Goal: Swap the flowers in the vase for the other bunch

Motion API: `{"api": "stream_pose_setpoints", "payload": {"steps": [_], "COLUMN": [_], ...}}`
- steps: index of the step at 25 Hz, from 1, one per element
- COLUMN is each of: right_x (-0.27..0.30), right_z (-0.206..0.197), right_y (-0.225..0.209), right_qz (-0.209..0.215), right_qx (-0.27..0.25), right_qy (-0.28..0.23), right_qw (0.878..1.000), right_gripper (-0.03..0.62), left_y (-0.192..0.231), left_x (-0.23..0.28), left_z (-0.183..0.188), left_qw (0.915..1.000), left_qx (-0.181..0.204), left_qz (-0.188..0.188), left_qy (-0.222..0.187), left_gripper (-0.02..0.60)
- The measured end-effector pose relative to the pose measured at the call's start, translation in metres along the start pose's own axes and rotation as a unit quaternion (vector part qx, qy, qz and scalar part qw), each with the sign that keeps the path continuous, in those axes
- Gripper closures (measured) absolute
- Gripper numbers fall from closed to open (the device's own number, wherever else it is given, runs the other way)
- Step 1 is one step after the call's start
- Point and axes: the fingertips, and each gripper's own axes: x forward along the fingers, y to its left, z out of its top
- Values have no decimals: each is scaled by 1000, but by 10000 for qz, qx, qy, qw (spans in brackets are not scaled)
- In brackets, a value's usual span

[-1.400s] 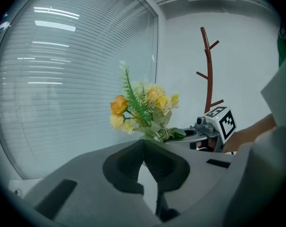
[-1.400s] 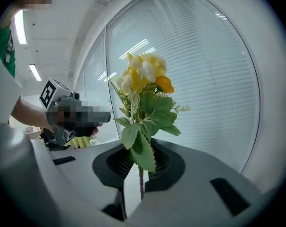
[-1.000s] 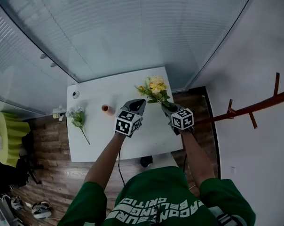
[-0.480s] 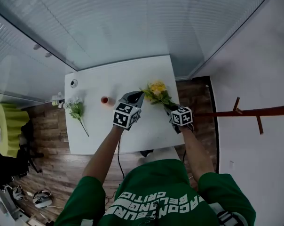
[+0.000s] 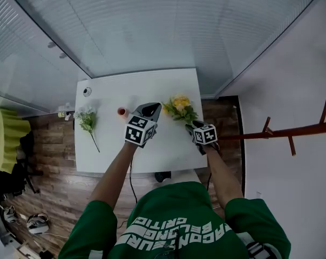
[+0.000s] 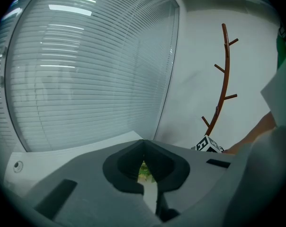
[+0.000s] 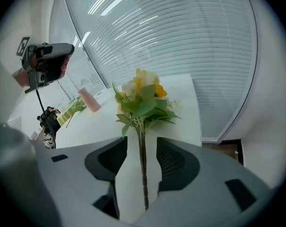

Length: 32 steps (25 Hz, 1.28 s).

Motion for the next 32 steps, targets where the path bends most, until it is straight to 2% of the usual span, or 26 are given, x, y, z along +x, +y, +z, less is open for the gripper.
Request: {"api": "stream_pose_setpoints", "payload": {"steps": [5, 9, 19, 26, 32], "right_x": [-28, -54, -106, -128, -130], "right_z": [19, 49, 139, 178, 203], "right_y": [-1, 14, 96, 172, 227], "right_qz": [-186, -249, -61, 212, 542], "right_qx": [37, -181, -996, -1563, -1978], "right_qy": [-393, -891, -1859, -2331, -2437], "right_qw": [9990, 9955, 9775, 9596, 9479], "right_gripper": [405, 405, 411, 561, 580], "left_y": [11, 21, 43, 52, 68], "left_x": [-36, -73, -168, -223, -257], "left_z": [0, 3, 14, 3, -1], "left_qw": [9994, 9975, 9885, 9809, 9741], "left_qx": [-75, -146, -118, -227, -362], "left_qz": [303, 578, 1331, 1731, 2000], "left_qy": [-176, -368, -707, -860, -987], "left_gripper": [577, 577, 577, 577, 577]}}
